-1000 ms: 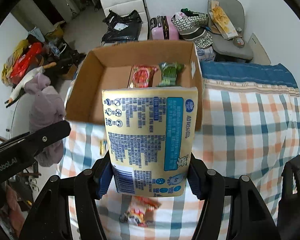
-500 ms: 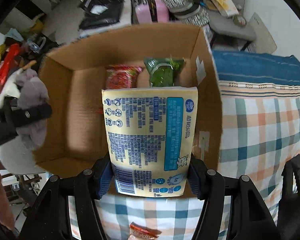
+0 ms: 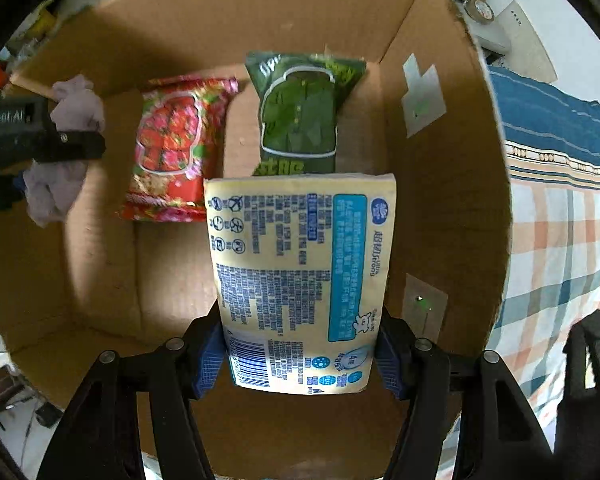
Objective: Organize soft objects
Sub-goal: 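Lift both items into the box and open both grippers, then withdraw both grippers from the box toward the last two items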
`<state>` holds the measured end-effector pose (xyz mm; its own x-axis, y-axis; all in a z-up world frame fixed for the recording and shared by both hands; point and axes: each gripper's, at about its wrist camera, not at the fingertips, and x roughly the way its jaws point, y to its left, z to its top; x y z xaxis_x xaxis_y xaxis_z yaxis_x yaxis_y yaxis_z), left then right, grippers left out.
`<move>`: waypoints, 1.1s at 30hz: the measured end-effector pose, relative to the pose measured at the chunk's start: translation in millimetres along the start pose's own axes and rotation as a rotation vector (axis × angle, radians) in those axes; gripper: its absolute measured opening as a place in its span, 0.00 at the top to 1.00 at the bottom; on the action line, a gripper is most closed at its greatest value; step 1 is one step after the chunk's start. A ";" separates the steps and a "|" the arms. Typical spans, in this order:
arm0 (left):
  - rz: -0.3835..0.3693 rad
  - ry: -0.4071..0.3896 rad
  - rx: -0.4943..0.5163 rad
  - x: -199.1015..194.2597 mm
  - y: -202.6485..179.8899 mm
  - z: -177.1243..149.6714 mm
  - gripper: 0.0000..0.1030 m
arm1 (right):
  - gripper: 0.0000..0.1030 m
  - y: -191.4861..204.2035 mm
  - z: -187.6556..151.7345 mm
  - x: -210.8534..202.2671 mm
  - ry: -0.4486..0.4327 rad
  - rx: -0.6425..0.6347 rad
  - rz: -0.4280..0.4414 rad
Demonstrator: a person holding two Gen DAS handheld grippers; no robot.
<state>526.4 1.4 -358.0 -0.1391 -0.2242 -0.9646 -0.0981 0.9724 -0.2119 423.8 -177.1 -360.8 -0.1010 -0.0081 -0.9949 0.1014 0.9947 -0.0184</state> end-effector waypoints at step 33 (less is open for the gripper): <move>0.133 -0.399 0.116 -107.5 9.9 -150.4 0.11 | 0.04 12.1 -46.2 -86.3 -0.209 -0.015 0.046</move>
<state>392.1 25.4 -232.8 0.2510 -0.0761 -0.9650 0.0093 0.9970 -0.0762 388.0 -159.6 -270.5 0.1111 0.0174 -0.9937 0.0861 0.9959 0.0271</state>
